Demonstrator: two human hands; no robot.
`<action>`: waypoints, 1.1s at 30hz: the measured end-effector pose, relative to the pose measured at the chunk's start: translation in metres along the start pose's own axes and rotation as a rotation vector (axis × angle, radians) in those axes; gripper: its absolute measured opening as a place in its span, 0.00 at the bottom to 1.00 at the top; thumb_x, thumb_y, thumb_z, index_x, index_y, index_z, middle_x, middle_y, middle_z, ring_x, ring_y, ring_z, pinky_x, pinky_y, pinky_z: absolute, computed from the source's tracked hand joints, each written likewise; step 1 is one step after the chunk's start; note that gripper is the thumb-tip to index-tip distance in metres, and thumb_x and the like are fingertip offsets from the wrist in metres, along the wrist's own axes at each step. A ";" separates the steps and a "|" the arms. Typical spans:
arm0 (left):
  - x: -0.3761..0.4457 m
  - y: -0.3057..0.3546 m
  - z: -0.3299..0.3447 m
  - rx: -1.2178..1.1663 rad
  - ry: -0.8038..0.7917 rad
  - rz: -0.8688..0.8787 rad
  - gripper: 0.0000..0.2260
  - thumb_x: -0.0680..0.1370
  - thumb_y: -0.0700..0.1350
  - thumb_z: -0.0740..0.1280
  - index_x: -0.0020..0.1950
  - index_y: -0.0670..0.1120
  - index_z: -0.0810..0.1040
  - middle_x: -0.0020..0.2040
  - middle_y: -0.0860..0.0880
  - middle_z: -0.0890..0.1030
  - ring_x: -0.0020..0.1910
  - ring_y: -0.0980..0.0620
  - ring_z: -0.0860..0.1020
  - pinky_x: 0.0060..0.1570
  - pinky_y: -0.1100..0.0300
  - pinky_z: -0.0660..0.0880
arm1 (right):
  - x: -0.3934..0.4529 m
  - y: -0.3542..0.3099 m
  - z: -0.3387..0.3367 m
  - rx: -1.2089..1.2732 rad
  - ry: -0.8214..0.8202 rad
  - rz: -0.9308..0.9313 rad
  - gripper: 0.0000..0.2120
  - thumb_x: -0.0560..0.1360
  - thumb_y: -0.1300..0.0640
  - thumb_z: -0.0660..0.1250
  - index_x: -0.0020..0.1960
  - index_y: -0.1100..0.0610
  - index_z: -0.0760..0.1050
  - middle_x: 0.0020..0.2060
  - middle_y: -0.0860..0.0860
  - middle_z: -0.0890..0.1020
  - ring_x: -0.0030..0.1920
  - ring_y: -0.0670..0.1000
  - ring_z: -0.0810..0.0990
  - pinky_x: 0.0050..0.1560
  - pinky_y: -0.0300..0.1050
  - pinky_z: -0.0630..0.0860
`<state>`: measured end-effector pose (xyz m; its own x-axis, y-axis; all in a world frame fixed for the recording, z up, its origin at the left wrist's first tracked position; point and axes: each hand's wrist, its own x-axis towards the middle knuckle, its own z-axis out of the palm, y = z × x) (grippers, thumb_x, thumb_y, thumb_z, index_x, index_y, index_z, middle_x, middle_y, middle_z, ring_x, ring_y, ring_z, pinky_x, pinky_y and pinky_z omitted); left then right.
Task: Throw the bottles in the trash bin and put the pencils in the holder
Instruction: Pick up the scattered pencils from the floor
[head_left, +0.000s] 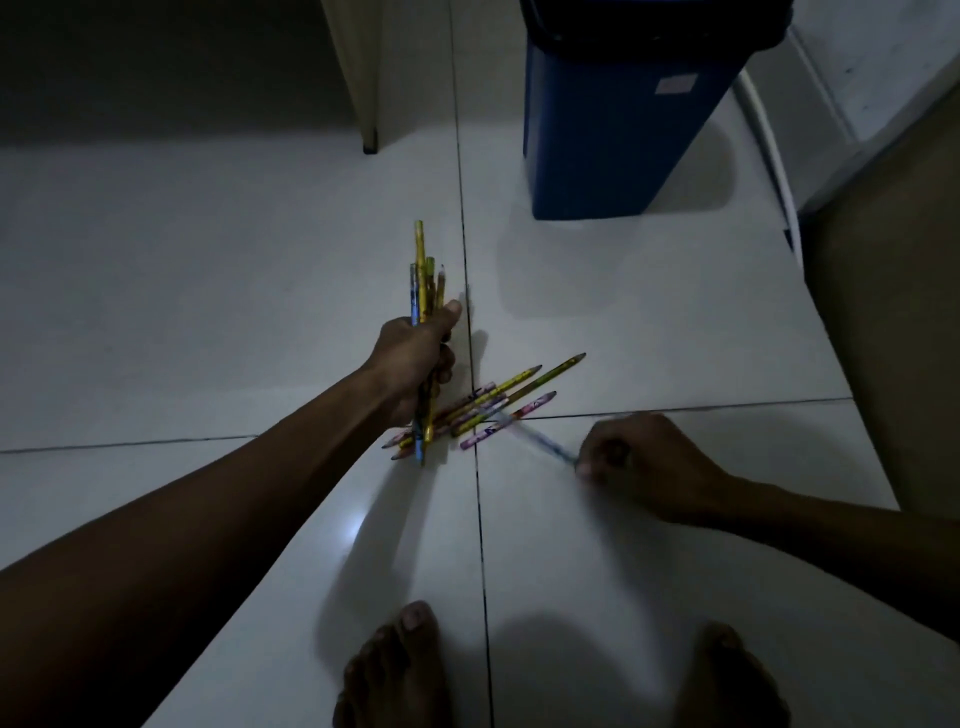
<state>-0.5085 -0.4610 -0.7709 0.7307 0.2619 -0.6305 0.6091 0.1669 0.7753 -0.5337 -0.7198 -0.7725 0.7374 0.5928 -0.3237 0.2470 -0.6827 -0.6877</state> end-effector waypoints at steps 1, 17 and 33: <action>0.001 0.001 -0.001 -0.013 0.023 0.009 0.14 0.77 0.55 0.67 0.40 0.46 0.72 0.24 0.50 0.71 0.23 0.52 0.70 0.22 0.66 0.69 | 0.005 -0.002 -0.003 0.140 0.089 0.063 0.05 0.72 0.60 0.72 0.38 0.57 0.81 0.32 0.52 0.83 0.33 0.49 0.80 0.36 0.43 0.76; -0.008 0.000 0.002 -0.086 -0.159 -0.111 0.07 0.77 0.46 0.66 0.45 0.42 0.75 0.34 0.45 0.76 0.20 0.52 0.64 0.20 0.65 0.63 | 0.061 -0.026 0.001 0.328 0.174 0.183 0.04 0.70 0.58 0.74 0.41 0.60 0.84 0.30 0.51 0.82 0.31 0.47 0.79 0.33 0.39 0.73; 0.002 -0.004 -0.039 -0.086 -0.027 -0.074 0.03 0.78 0.43 0.62 0.49 0.44 0.72 0.25 0.50 0.70 0.25 0.50 0.71 0.24 0.62 0.68 | 0.083 0.006 -0.016 -0.406 0.132 -0.086 0.06 0.72 0.60 0.70 0.48 0.56 0.83 0.48 0.53 0.81 0.51 0.53 0.74 0.47 0.48 0.73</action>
<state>-0.5216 -0.4238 -0.7735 0.6932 0.2204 -0.6862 0.6341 0.2661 0.7260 -0.4604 -0.6815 -0.7929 0.7709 0.6133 -0.1718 0.5191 -0.7613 -0.3884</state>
